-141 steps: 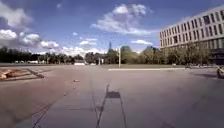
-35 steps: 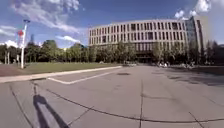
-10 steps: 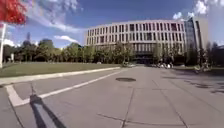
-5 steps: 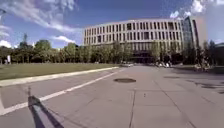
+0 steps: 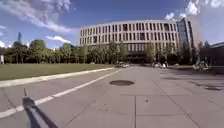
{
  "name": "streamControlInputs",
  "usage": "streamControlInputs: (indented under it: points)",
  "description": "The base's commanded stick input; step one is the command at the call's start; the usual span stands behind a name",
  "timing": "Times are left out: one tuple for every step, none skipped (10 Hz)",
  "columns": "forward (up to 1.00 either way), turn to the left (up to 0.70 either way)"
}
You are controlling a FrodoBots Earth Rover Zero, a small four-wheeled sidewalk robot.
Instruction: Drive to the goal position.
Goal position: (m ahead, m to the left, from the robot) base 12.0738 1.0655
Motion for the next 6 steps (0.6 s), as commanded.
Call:
streamControlInputs:
  points:
    - [0.70,-0.14]
    - [0.70,-0.14]
    - [0.70,-0.14]
    - [0.70,0.00]
    - [0.70,0.00]
    - [0.70,0.00]
